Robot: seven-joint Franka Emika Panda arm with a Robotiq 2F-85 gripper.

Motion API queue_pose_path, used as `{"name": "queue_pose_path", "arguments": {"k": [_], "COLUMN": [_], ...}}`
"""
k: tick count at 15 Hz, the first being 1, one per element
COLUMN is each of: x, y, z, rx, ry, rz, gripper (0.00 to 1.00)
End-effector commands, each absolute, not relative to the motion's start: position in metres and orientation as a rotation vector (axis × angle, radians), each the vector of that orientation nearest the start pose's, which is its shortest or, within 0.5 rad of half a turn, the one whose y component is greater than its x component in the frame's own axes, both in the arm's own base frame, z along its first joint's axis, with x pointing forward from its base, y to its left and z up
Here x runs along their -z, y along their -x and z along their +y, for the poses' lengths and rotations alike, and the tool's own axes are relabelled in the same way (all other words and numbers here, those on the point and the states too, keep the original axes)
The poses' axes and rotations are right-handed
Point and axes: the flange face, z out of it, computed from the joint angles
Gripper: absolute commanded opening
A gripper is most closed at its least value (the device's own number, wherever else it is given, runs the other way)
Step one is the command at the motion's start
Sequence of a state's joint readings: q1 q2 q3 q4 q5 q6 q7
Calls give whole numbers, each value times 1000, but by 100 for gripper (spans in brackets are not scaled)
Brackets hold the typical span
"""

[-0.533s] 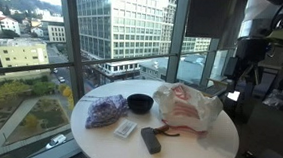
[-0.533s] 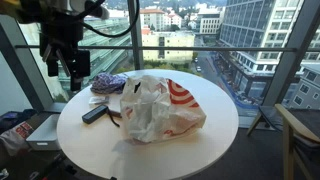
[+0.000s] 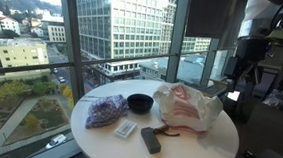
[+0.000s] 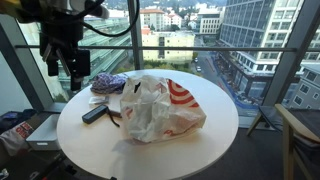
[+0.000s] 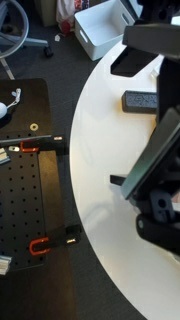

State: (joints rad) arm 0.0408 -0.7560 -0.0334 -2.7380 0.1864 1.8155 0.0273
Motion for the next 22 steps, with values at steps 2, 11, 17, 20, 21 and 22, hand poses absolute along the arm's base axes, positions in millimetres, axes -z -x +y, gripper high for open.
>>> {"name": "queue_pose_path", "arguments": {"k": [2,11,17,20,21,22], "x": [-423,-361,-304,-287,-280,-274], "y": [-298,-341,-358,-361,-364,-367], "z": [18,121,201,238,249,258], "rx": [-254,-113,-60,-58,-51,-35], "ry": [2934,3014,3057,3072,3074,3075], "rz": [102,208,214,159,145,133], "gripper": [100,100,100,100,100,100]}}
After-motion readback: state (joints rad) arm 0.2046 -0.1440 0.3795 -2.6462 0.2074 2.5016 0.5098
